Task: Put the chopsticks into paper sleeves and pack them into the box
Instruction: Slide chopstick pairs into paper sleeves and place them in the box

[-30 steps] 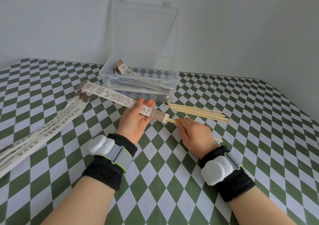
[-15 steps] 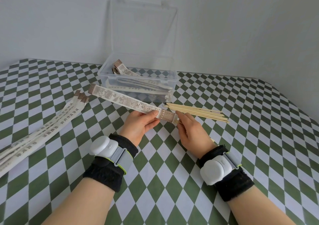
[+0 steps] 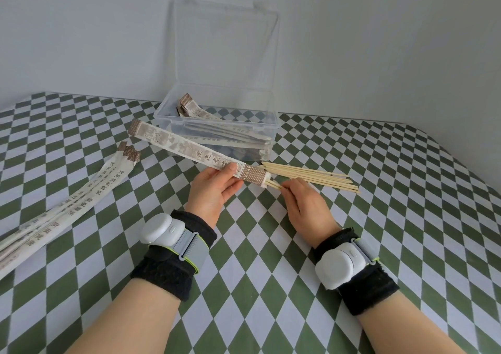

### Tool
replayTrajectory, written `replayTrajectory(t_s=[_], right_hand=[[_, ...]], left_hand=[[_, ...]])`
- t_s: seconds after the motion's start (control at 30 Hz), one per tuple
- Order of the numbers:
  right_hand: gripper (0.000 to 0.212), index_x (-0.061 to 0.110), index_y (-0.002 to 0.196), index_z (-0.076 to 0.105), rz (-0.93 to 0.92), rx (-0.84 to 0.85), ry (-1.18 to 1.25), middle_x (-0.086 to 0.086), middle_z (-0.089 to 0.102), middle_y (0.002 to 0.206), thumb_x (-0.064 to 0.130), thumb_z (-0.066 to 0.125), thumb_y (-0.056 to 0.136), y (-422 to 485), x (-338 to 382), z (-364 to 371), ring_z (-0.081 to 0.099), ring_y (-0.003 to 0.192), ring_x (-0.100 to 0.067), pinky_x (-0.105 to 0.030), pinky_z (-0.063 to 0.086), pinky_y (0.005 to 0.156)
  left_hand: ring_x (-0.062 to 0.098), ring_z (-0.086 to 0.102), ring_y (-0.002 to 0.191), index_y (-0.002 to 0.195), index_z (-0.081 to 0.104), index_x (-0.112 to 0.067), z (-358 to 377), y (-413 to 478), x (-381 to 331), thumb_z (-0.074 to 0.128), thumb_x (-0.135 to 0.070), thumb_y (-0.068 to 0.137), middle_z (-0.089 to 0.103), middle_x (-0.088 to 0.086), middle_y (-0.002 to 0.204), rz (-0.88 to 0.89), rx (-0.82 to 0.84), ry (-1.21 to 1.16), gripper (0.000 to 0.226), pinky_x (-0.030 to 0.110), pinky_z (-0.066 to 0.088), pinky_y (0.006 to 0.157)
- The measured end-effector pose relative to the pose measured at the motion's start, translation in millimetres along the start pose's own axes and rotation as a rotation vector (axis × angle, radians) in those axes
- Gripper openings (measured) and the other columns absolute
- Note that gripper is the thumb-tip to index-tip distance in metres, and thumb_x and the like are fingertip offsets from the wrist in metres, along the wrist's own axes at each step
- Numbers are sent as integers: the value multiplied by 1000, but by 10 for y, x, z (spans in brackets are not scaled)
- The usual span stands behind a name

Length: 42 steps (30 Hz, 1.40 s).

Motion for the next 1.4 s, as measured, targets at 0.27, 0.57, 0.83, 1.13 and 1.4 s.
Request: replayTrajectory(t_s=[0.27, 0.57, 0.83, 1.13, 1.4], right_hand=[[21, 5, 105, 61, 6, -31, 103, 0, 54, 89, 12, 44, 94, 3, -6, -6, 46, 70, -8, -13, 39, 66], [23, 6, 98, 56, 112, 76, 122, 0, 51, 90, 14, 35, 98, -21, -59, 65, 47, 75, -10, -15, 40, 67], [18, 12, 96, 55, 167, 9, 257, 5, 48, 77, 17, 38, 97, -22, -125, 22, 44, 66, -10, -19, 38, 59], [20, 17, 89, 59, 155, 74, 342, 8, 49, 71, 16, 41, 97, -19, -84, 66, 44, 62, -7, -14, 36, 58], [26, 31, 82, 58, 167, 68, 509, 6, 51, 67, 19, 40, 96, -19, -63, 28, 45, 61, -4, -15, 40, 59]], left_hand=[[19, 66, 97, 103, 60, -10, 10, -10, 18, 56, -11, 91, 68, 10, 104, -20, -1, 9, 12, 24, 57, 76], [19, 66, 96, 100, 60, -10, 19, 7, 34, 55, -13, 91, 69, 9, 101, -29, 18, -34, 11, 25, 57, 77], [17, 67, 93, 99, 61, -11, 8, 6, 1, 56, -13, 91, 68, 10, 103, 0, 9, -59, 10, 23, 57, 73], [14, 69, 88, 100, 62, -12, 83, -24, 14, 57, -12, 90, 73, 4, 93, -8, 67, 26, 11, 24, 57, 74], [13, 68, 87, 94, 62, -13, 28, 1, -5, 56, -13, 91, 70, 6, 95, 0, 15, -40, 7, 22, 56, 69]])
Point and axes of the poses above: each hand's wrist, its own y-axis towards the middle knuckle, its own z-axis out of the palm, x = y × z, the point moved 9 cm from there along y, towards the middle knuckle
